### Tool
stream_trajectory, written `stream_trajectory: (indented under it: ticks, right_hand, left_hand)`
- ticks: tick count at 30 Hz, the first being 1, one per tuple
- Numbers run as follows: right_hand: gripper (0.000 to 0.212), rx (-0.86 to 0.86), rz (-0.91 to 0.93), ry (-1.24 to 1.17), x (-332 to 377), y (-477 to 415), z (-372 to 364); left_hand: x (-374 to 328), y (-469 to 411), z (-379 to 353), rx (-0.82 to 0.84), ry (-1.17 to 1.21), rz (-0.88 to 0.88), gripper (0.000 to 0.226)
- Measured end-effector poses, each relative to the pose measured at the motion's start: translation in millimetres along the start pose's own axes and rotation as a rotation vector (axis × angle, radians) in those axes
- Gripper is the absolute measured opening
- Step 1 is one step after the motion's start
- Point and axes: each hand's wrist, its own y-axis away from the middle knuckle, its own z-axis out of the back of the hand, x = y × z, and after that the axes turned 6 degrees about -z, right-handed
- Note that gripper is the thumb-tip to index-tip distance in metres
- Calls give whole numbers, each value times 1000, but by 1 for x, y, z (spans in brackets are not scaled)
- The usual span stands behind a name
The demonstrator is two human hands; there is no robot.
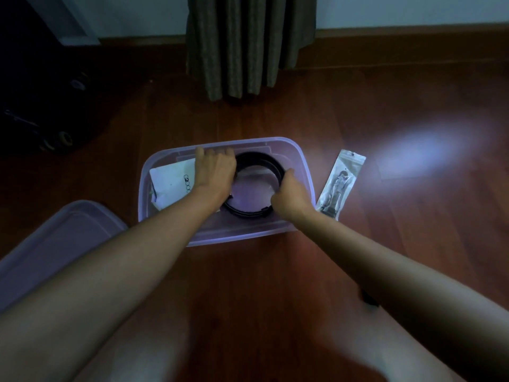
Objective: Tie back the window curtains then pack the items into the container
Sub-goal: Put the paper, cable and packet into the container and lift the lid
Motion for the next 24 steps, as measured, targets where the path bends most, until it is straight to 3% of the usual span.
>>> stream_trajectory:
  ticks: [6,10,12,15,19,24]
  right_hand:
    - [64,-55,218,178,-2,7,3]
    - [33,-409,476,-99,-33,22,33]
    - [24,-565,492,-194,-67,31,48]
    - [20,-616,380,-97,-132,38,59]
    - [22,-520,237,89,-199,55,58]
    - [63,-314,-55,280,-223,80,55]
  left_hand:
    - [1,0,3,-20,-9,-31,56]
    - [-15,2,27,-255,95,-78,48]
    - [-37,-1,43,-414,200,-152,35]
    - [-91,-13,64,-520,383,-330,21]
    - [-171,-28,70,-294,503,-438,23]
    - [-223,-42,41,4,449,-320,44]
